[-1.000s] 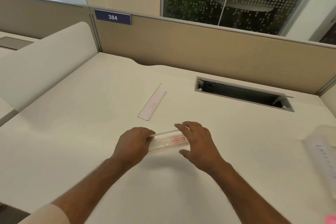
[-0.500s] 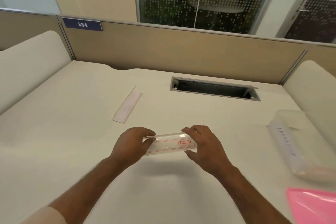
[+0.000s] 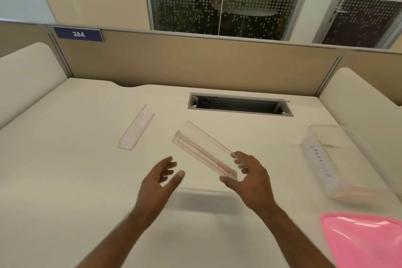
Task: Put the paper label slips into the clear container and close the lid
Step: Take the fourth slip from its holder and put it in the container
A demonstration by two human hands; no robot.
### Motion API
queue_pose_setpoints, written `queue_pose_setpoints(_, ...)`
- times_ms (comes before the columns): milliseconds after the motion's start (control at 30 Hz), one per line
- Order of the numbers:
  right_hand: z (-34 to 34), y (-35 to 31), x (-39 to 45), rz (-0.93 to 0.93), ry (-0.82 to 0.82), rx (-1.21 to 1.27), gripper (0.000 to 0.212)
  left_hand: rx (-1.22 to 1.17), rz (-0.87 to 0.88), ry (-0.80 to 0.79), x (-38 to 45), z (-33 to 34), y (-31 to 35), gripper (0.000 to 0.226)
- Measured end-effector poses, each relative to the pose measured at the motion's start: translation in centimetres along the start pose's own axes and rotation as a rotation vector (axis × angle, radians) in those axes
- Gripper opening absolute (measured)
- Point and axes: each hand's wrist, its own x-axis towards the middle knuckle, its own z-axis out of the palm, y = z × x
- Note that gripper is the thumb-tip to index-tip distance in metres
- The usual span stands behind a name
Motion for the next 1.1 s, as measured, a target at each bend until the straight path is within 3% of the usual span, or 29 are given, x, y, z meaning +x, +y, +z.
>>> queue_pose_setpoints(100, 0.8, -0.4, -0.5, 0.104, 0.001, 0.158, 0.061, -0.027, -0.038, -0.086, -0.8, 2.5, -0.1, 0.055)
queue_pose_setpoints(300, 2.7, -1.1, -1.6, 0.376, -0.056, 0.627, 0.069, 0.022, -0.028, -0.212, -1.9, 6.3, 0.3, 0.075)
queue_pose_setpoints(533, 3.7, -1.1, -2.4, 0.442, -0.15, 0.887, 0.071, -0.005, 0.029, -0.198, -1.2, 7.1, 1.3, 0.04)
queue_pose_setpoints(700, 3.4, -1.1, -2.6, 0.424, -0.212, 0.862, 0.072, -0.002, 0.023, -0.182, -1.1, 6.4, 1.1, 0.039)
queue_pose_setpoints(867, 2.8, -0.9, -2.2, 0.38, -0.3, 0.661, 0.068, 0.035, 0.052, -0.146, -0.5, 4.7, 1.4, 0.046)
queue_pose_setpoints(967, 2.2, -0.6, -1.8, 0.348, -0.286, 0.579, 0.072, 0.068, 0.028, -0.121, 0.4, 3.3, 1.5, 0.065)
queue_pose_setpoints(1100, 0.8, 0.1, -1.0, 0.235, -0.158, 0.398, 0.063, 0.164, 0.067, -0.108, 1.6, 1.6, 1.5, 0.069)
